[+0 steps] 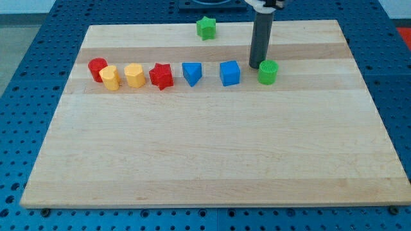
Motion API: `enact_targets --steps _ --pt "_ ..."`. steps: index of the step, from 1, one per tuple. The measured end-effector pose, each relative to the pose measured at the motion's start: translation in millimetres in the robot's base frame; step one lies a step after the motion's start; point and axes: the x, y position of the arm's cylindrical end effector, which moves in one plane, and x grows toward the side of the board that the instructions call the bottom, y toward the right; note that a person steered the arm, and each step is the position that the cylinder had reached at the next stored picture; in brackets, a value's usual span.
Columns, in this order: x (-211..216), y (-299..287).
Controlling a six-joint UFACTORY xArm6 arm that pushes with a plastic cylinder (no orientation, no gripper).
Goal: Slide the green star towards blue cube
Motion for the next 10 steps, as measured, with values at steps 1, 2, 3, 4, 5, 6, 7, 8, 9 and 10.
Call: enact_targets --steps 1,2,3,4,5,6,7,8,9,10 --pt "-19.3 -6.9" --pt "-48.7 -55.6" --pt "-56.6 -131.2" --pt "-88.6 -179.4" --pt "-138.9 -196.3" --pt "-141.7 -191.9" --pt "-140.6 -177.0" --pt "-140.3 -130.7" --pt "-139.6 -70.6" --pt "-141.0 -45.5"
